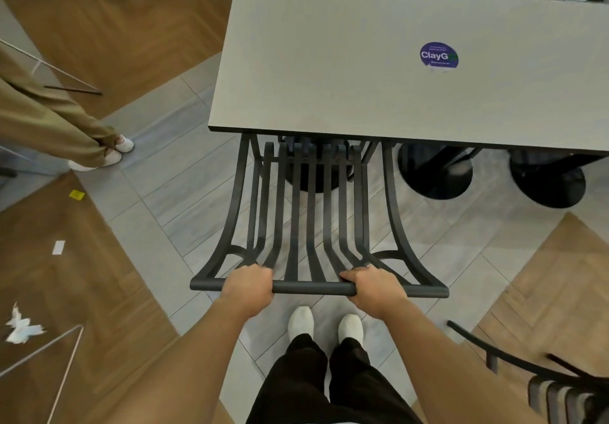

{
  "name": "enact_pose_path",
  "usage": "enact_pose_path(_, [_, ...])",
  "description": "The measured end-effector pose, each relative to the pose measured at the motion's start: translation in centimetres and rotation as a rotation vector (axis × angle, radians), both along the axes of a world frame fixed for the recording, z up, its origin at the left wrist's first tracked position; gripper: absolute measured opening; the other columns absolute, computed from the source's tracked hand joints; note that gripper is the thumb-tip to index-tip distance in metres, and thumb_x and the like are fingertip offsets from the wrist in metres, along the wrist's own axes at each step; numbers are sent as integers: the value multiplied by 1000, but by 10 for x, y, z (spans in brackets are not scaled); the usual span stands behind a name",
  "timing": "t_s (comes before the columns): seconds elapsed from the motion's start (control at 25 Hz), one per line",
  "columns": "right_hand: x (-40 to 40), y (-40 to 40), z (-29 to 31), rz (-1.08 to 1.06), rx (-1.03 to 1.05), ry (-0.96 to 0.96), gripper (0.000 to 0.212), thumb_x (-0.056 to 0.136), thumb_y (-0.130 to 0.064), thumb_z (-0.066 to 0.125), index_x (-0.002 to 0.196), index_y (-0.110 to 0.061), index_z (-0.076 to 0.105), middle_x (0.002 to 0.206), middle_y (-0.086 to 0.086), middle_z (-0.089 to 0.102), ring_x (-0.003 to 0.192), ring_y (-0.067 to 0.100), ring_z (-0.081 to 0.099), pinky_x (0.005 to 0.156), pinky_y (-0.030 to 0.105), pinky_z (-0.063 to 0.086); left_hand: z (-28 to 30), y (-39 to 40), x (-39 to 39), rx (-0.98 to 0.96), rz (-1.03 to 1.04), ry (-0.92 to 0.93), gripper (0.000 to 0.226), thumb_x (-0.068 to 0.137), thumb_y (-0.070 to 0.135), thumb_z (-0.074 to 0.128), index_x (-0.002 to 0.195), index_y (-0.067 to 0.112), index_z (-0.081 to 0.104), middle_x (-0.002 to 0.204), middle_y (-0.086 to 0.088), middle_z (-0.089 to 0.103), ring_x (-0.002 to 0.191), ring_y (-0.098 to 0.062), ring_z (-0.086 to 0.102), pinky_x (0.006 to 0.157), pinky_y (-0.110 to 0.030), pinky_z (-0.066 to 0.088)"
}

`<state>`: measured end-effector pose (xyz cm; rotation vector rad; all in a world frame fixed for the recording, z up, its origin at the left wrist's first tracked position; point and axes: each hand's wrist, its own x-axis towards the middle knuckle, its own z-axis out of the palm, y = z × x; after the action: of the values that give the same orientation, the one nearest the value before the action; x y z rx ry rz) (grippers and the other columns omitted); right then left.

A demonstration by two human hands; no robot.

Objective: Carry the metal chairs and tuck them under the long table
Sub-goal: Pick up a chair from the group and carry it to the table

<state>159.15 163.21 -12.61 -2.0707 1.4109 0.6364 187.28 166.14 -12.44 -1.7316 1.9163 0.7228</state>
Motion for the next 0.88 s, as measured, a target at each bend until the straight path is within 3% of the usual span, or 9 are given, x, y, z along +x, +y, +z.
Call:
enact_pose_path(0.08, [-1, -4, 5, -19, 39, -18, 45, 95, -50, 60, 139, -40, 56, 127, -8, 65, 113, 22, 60, 96, 42, 53, 0, -3, 2, 44, 18, 67, 58, 89, 71, 54, 125, 27, 63, 103, 4, 68, 92, -17, 67, 80, -34, 57])
enact_pose_path(0.16, [0, -8, 16, -49, 97, -43, 59, 90, -60, 65, 143, -37, 55, 129, -7, 63, 115, 20, 59, 99, 39, 51, 6, -6, 4, 110, 15, 122, 96, 74, 97, 38, 136, 27, 57, 117, 1, 69, 108, -20, 66, 91, -39, 56])
enact_pose_path(0.24, [-1, -10, 27, -108, 153, -79, 74, 82, -72, 66, 144, -32, 55, 129, -5, 62, 117, 19, 58, 99, 37, 49, 15, -7, 3, 128, 1, 153, 114, 70, 104, 22, 152, 27, 43, 132, -2, 65, 124, -24, 60, 100, -43, 53])
enact_pose_path(0.32, [-6, -9, 38, -192, 155, -108, 93, 74, -88, 57, 146, -31, 54, 136, -4, 60, 123, 20, 57, 102, 39, 49, 20, -8, 0, 115, -10, 184, 113, 74, 101, 11, 158, 29, 33, 137, -1, 63, 128, -25, 57, 103, -45, 51])
enact_pose_path(0.4, [-12, -3, 45, -309, 120, -142, 98, 75, -95, 45, 147, -30, 53, 138, -3, 62, 126, 21, 58, 103, 41, 50, 24, -11, -6, 95, 12, 216, 107, 79, 96, 7, 157, 29, 35, 138, -2, 63, 129, -25, 57, 103, -46, 51])
enact_pose_path(0.6, [-45, 6, 53, -647, -77, -151, 41, 104, -55, 47, 124, -25, 68, 108, -1, 72, 95, 19, 66, 88, 38, 56, 49, -34, -57, 25, -110, 274, 78, 98, 77, 24, 152, 25, 44, 140, -4, 61, 128, -23, 57, 103, -43, 49])
enact_pose_path(0.76, [-81, 21, 70, -796, -194, -132, 32, 106, -42, 46, 113, -21, 70, 99, 3, 70, 88, 26, 64, 77, 39, 55, 67, -53, -121, -25, -304, 292, 60, 103, 64, 35, 147, 25, 50, 132, -3, 65, 119, -23, 61, 98, -43, 52])
enact_pose_path(0.88, [-122, 47, 82, -916, -282, -153, 31, 106, -36, 48, 110, -16, 70, 103, 6, 70, 91, 28, 64, 80, 42, 55, 79, -57, -179, -48, -451, 299, 52, 104, 59, 38, 138, 26, 58, 123, -1, 69, 110, -22, 64, 90, -40, 54])
